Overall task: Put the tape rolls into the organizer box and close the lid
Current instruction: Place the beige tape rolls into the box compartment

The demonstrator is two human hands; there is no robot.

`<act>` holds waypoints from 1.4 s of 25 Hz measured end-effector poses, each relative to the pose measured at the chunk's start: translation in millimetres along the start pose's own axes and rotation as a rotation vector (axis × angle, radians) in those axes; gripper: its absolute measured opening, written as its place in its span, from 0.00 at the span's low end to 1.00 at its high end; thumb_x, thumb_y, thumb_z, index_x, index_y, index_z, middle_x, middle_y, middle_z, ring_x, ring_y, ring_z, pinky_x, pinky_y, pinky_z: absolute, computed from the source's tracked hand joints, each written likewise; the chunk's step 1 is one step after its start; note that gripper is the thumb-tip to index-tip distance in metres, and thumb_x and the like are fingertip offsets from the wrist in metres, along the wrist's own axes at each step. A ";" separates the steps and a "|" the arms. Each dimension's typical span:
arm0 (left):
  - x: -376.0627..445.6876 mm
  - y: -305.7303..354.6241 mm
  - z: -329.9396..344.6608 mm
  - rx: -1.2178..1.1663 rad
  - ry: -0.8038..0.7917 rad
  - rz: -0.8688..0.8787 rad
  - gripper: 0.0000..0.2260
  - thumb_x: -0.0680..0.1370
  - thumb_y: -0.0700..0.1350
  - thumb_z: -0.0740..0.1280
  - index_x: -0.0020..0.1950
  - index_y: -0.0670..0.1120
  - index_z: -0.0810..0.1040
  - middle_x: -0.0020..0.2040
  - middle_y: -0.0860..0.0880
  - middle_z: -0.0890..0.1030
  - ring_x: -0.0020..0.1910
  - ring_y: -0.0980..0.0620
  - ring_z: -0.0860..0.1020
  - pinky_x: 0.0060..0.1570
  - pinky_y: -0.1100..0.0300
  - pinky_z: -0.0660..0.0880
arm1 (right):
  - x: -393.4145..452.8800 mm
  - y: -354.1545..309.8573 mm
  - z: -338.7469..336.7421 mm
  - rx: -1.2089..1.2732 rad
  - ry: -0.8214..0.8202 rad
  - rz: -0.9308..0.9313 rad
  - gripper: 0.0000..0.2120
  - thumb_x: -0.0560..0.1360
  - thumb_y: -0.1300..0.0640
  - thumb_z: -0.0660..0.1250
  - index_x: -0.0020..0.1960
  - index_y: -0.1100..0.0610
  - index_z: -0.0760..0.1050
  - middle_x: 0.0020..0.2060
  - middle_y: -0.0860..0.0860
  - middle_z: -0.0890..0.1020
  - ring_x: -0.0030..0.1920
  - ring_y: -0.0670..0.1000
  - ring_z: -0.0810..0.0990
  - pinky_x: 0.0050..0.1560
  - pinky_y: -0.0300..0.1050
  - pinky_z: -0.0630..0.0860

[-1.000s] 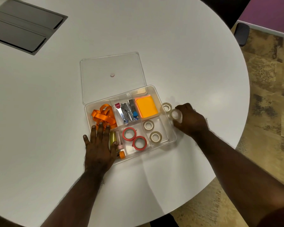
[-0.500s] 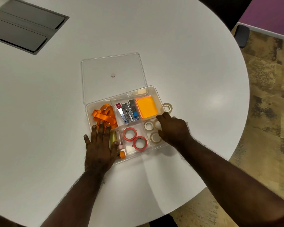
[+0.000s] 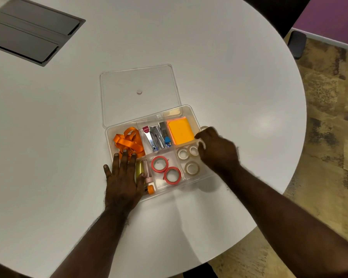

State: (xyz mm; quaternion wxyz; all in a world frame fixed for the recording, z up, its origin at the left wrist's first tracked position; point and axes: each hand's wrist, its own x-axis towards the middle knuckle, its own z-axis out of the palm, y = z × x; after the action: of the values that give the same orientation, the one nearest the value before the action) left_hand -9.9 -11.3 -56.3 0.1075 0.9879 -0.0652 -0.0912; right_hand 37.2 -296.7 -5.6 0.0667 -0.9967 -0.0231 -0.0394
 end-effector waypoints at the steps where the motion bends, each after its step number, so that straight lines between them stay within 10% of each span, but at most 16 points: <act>1: 0.0 0.0 -0.2 -0.001 0.000 -0.002 0.36 0.77 0.65 0.39 0.79 0.45 0.55 0.80 0.42 0.52 0.79 0.40 0.49 0.74 0.33 0.47 | 7.2 10.4 -4.2 0.035 0.013 0.068 0.11 0.73 0.58 0.65 0.54 0.49 0.77 0.53 0.50 0.80 0.36 0.56 0.81 0.30 0.44 0.75; 10: 1.6 -0.9 1.1 0.005 -0.005 -0.007 0.34 0.78 0.63 0.43 0.79 0.46 0.54 0.80 0.43 0.53 0.79 0.40 0.48 0.74 0.33 0.47 | 41.4 56.3 30.6 0.056 -0.493 0.069 0.29 0.75 0.57 0.67 0.74 0.51 0.63 0.73 0.53 0.66 0.64 0.62 0.72 0.59 0.58 0.76; 17: 1.4 0.0 -0.5 0.009 -0.007 -0.009 0.34 0.78 0.64 0.40 0.79 0.47 0.53 0.80 0.44 0.52 0.79 0.41 0.47 0.75 0.33 0.46 | 48.7 51.9 49.1 -0.021 -0.298 0.057 0.18 0.76 0.55 0.64 0.65 0.53 0.70 0.59 0.54 0.77 0.54 0.61 0.77 0.49 0.54 0.77; 26: 0.9 0.9 0.3 -0.006 0.015 -0.007 0.32 0.78 0.60 0.48 0.79 0.46 0.55 0.80 0.43 0.53 0.79 0.41 0.48 0.74 0.33 0.46 | 30.9 64.6 11.5 0.338 -0.110 0.085 0.28 0.72 0.54 0.70 0.70 0.55 0.67 0.62 0.56 0.74 0.61 0.59 0.73 0.61 0.54 0.73; 35: -1.4 1.3 -2.2 0.016 0.012 0.010 0.32 0.79 0.61 0.44 0.78 0.44 0.57 0.80 0.41 0.55 0.79 0.39 0.49 0.74 0.32 0.49 | -23.1 7.6 -6.3 -0.084 -0.369 -0.146 0.25 0.69 0.46 0.69 0.64 0.51 0.72 0.57 0.53 0.77 0.53 0.57 0.77 0.47 0.50 0.74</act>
State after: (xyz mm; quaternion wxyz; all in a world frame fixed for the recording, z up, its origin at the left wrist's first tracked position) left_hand -11.0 -11.9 -53.7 0.1006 0.9889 -0.0703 -0.0841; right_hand 14.2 -306.1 -2.3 0.0168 -0.9846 -0.1054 0.1381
